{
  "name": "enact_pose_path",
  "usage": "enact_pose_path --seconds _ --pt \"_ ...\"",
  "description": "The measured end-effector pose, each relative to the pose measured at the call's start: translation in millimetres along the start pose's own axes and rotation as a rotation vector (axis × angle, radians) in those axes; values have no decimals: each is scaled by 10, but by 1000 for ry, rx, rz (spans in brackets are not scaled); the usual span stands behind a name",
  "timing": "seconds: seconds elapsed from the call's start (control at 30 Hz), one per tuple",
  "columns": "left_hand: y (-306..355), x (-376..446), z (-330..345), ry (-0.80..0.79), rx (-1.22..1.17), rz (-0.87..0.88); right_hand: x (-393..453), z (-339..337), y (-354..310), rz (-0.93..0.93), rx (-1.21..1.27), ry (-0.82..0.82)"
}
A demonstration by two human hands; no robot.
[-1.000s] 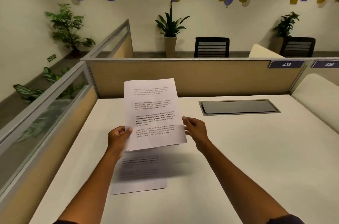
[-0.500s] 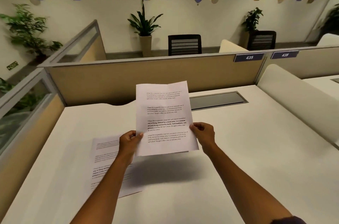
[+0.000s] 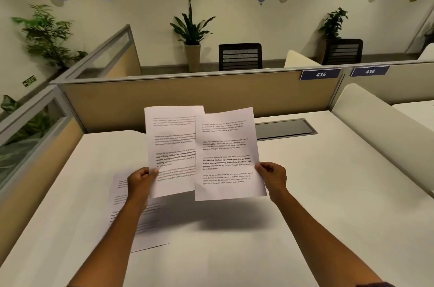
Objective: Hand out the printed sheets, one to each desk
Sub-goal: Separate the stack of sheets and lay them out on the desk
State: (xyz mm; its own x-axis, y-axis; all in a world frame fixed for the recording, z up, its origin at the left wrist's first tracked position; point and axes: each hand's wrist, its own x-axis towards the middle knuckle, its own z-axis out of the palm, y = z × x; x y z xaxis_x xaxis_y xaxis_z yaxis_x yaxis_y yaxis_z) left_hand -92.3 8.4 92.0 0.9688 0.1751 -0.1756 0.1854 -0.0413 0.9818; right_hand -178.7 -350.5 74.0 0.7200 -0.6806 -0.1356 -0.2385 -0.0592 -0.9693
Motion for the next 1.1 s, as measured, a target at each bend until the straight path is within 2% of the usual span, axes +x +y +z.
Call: enact_pose_path --seconds 0.2,0.6,0.8,1.1 --pt "14 11 -395 127 -44 11 50 -37 154 19 -32 -27" --pt "15 -64 -1010 277 -122 6 -28 -19 554 85 -193 -110" --pt "18 -131 -1080 288 -141 -15 -105 -8 718 74 -330 -141" --pt "54 -187 -1045 267 -149 -36 -185 20 756 104 -468 -105"
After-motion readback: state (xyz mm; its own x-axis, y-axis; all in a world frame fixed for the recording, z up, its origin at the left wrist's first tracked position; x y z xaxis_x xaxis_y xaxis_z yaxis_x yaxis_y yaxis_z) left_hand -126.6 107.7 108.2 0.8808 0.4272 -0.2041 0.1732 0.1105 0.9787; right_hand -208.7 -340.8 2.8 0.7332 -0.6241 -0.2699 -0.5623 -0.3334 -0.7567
